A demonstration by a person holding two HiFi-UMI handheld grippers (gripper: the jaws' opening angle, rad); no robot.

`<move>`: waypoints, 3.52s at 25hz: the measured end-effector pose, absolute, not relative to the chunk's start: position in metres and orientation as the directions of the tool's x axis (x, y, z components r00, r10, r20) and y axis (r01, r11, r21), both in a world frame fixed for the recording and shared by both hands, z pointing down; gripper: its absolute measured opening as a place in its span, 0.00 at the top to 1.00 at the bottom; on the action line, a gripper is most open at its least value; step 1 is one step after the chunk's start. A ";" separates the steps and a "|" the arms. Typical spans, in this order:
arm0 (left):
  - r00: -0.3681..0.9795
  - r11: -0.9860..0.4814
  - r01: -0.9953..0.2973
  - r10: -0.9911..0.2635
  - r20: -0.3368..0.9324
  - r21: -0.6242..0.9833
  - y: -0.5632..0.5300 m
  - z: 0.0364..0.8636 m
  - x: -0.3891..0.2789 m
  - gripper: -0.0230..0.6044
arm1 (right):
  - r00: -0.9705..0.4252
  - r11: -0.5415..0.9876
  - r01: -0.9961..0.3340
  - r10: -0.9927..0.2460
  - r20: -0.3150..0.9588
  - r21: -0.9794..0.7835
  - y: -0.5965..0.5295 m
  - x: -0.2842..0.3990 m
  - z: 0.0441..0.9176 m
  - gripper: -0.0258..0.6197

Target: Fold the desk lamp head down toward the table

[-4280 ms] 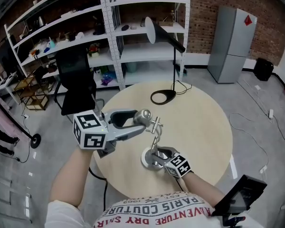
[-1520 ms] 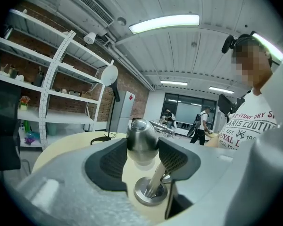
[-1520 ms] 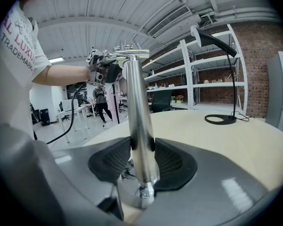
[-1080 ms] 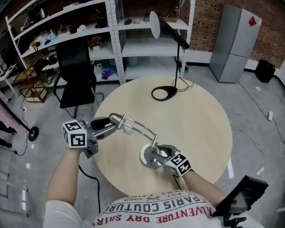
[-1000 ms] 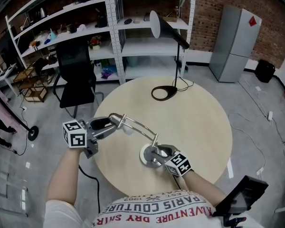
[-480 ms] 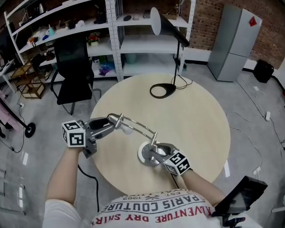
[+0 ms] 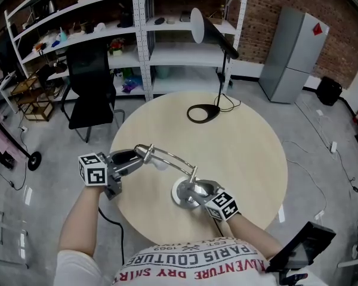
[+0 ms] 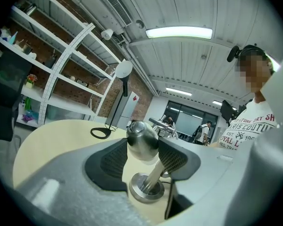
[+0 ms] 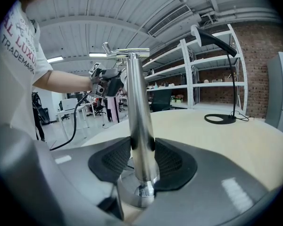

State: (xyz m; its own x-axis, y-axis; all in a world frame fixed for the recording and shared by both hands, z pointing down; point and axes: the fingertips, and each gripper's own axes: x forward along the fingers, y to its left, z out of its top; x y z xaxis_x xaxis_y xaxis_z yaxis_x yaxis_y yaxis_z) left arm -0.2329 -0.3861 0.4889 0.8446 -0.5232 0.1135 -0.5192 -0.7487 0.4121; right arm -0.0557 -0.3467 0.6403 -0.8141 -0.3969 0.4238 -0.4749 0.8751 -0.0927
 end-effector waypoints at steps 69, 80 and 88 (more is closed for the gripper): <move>0.860 -0.641 -0.387 -0.510 0.008 0.662 -0.379 0.599 -0.212 0.67 | -0.788 0.841 -0.535 -0.462 0.407 -0.083 -0.345 -0.052 0.641 0.72; 0.870 -0.623 -0.356 -0.493 0.004 0.696 -0.376 0.604 -0.208 0.67 | -0.784 0.835 -0.543 -0.465 0.411 -0.091 -0.344 -0.057 0.634 0.72; 0.856 -0.610 -0.343 -0.516 -0.030 0.714 -0.374 0.612 -0.205 0.67 | -0.786 0.830 -0.548 -0.471 0.400 -0.100 -0.344 -0.059 0.627 0.72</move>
State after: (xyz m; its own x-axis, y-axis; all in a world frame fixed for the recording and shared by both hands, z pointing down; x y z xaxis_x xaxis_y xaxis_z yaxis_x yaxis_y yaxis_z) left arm -0.2046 -0.3743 0.6119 0.8559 -0.5163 -0.0296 -0.3434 -0.6102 0.7139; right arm -0.0595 -0.3438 0.6273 -0.7861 -0.4709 0.4003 -0.5482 0.8304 -0.0997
